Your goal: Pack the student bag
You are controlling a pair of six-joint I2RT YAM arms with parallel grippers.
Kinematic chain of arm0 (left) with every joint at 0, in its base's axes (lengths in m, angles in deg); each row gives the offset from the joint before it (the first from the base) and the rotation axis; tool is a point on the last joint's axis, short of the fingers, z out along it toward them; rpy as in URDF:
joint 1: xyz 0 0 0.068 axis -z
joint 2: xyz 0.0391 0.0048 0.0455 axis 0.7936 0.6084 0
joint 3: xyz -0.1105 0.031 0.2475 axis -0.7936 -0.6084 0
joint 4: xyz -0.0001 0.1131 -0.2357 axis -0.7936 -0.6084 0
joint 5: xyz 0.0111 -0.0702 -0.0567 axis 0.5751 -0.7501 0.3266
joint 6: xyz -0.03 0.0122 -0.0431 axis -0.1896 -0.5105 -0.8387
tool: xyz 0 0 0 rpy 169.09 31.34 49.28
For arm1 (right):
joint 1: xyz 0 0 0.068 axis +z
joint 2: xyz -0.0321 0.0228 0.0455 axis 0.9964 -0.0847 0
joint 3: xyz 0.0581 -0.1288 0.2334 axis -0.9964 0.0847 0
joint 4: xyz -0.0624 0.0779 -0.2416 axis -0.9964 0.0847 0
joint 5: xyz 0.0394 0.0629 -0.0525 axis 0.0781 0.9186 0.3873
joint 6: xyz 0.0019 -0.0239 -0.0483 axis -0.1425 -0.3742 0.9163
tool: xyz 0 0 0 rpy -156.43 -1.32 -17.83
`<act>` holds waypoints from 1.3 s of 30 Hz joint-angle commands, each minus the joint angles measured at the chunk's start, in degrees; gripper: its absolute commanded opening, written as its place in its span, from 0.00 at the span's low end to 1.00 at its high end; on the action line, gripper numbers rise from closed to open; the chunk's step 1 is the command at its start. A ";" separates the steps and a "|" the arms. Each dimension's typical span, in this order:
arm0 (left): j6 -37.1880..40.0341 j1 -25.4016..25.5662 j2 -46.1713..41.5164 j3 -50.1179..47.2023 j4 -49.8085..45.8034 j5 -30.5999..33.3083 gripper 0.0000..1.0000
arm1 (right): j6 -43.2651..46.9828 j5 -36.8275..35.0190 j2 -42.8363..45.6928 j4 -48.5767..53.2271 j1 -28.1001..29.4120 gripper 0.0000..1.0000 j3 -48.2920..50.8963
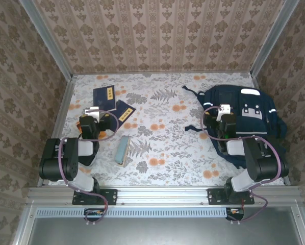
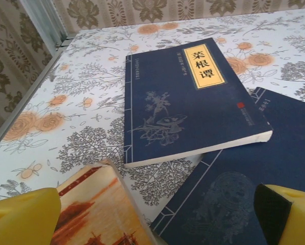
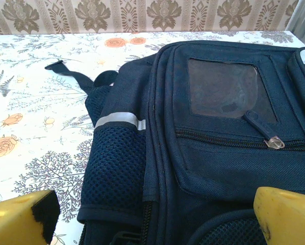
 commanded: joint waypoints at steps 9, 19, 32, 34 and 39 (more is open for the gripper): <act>1.06 -1.18 0.23 1.44 -0.95 -4.17 1.00 | -0.42 0.89 -0.23 -0.42 -0.26 1.00 -0.83; 0.79 -1.54 0.23 1.56 -1.26 -4.68 1.00 | -0.50 1.40 -0.37 -0.05 -0.49 1.00 -1.06; -1.03 -1.44 -9.82 1.33 -8.69 0.41 1.00 | -1.46 -1.28 11.76 15.17 -0.46 1.00 -4.76; -1.94 -1.36 -13.97 2.49 -14.22 0.96 1.00 | -4.86 -3.78 16.20 24.52 -0.46 0.99 -8.24; -12.28 -1.35 -22.72 12.15 -39.92 2.10 1.00 | -14.76 -4.04 18.99 57.70 -0.42 1.00 -24.51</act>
